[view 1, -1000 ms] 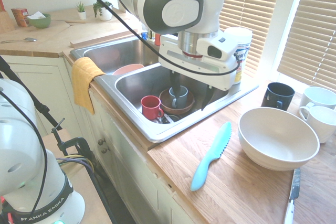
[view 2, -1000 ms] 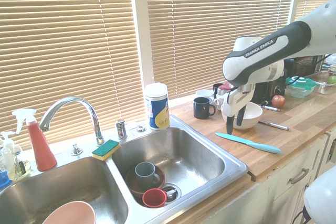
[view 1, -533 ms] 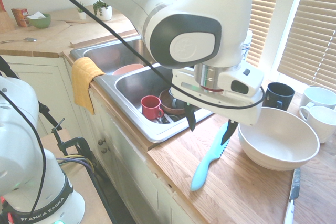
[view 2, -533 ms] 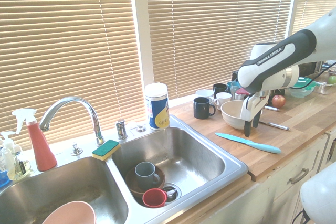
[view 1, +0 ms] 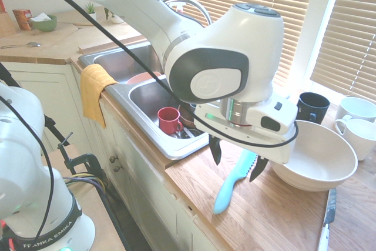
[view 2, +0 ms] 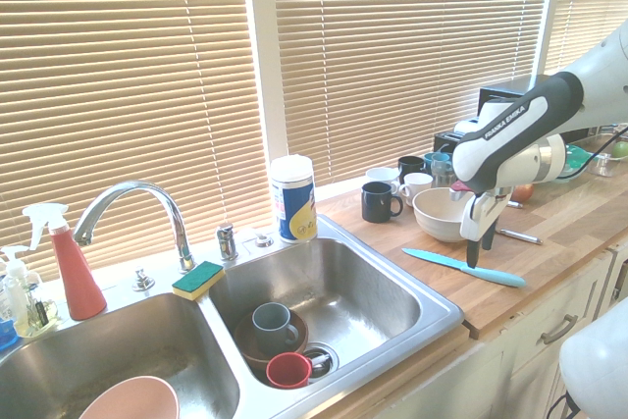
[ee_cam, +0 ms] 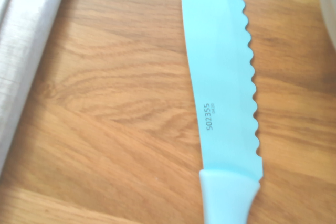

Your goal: Put the knife into the sink

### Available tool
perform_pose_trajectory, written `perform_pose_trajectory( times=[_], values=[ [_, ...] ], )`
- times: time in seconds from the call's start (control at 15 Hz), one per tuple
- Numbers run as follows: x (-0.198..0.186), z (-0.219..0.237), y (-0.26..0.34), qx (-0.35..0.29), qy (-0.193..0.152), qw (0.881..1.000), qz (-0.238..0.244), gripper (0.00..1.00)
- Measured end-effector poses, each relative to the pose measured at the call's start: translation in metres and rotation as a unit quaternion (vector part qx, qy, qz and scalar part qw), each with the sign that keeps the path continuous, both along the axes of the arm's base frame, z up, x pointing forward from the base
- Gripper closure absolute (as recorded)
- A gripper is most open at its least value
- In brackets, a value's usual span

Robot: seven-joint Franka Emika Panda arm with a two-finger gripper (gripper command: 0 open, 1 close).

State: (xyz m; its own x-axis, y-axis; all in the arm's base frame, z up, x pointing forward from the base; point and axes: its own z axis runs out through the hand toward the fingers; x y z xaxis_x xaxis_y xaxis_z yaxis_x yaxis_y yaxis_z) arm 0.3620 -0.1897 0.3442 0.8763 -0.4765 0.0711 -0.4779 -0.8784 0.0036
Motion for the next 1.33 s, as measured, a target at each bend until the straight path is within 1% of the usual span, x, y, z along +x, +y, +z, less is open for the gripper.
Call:
perform_pose_trajectory(
  times=[0.27,0.67,0.73,1.33],
  values=[
    [0.007,-0.016,-0.003,-0.004,-0.010,1.000,-0.003,0.00],
    [0.006,-0.031,0.004,0.000,-0.009,1.000,-0.006,0.00],
    [0.006,-0.031,0.006,0.000,-0.009,1.000,-0.005,1.00],
    [0.010,-0.032,0.011,0.009,-0.012,1.000,-0.014,1.00]
  ],
)
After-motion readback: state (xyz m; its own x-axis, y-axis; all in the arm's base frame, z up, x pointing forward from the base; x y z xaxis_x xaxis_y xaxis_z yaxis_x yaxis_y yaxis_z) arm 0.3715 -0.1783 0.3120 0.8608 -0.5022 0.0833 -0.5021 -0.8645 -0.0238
